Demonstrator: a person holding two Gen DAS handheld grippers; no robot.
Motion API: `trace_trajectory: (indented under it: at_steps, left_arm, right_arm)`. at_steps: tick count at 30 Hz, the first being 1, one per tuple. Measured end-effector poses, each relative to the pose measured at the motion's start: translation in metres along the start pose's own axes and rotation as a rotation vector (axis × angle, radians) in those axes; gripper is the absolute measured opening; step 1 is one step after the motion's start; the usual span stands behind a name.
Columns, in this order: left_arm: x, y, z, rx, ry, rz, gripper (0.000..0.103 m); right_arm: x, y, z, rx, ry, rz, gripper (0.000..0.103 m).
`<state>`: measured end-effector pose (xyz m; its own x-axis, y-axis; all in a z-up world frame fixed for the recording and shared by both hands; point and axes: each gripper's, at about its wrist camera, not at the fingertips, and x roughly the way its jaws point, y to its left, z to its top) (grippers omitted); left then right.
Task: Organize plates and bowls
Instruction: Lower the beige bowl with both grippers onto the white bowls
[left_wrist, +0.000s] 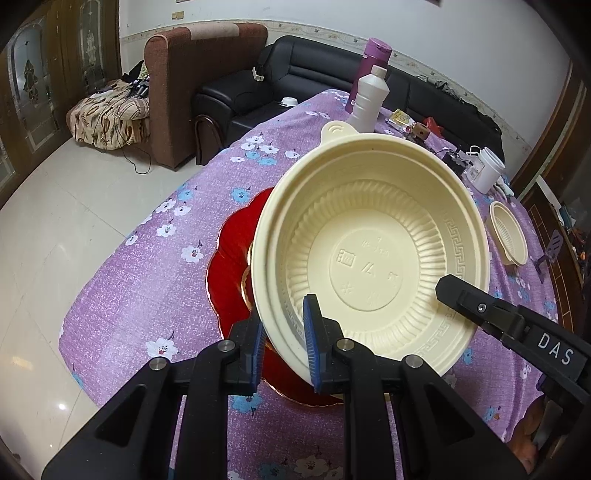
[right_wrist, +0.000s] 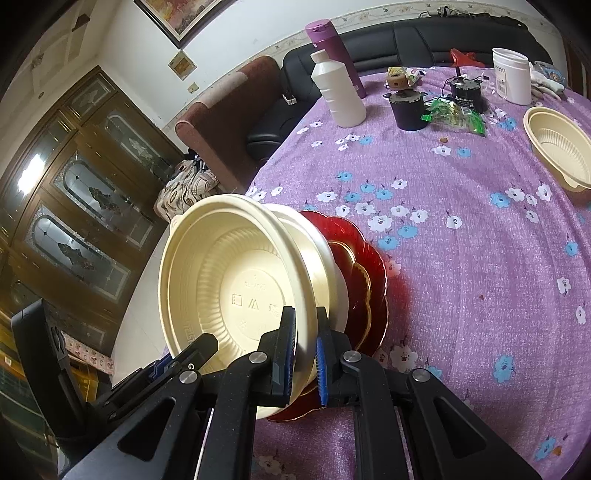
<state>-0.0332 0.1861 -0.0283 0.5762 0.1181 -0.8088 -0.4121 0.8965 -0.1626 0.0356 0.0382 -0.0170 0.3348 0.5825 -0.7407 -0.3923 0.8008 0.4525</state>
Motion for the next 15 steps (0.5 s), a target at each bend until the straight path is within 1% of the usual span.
trace_trajectory:
  at_steps: [4,7,12,15]
  left_arm:
    - [-0.0002,0.0003,0.0001,0.0,0.0,0.0,0.018]
    - [0.0011,-0.0002,0.0003,0.001,0.007,0.0,0.018]
    - [0.0031,0.0016,-0.0012,-0.004,0.01,0.011,0.018]
    - [0.0007,0.0027,-0.0009,-0.013,-0.003,0.019,0.019]
  right_arm:
    - [0.0005,-0.0002,0.0003,-0.004,0.0,-0.004,0.01]
    - [0.0016,0.0001,0.0003,-0.002,0.007,-0.002,0.014]
    - [-0.0011,-0.0001,0.0003,-0.003,-0.009,-0.019,0.014]
    - [-0.0025,-0.0012,0.0011,-0.001,-0.011,-0.019,0.014]
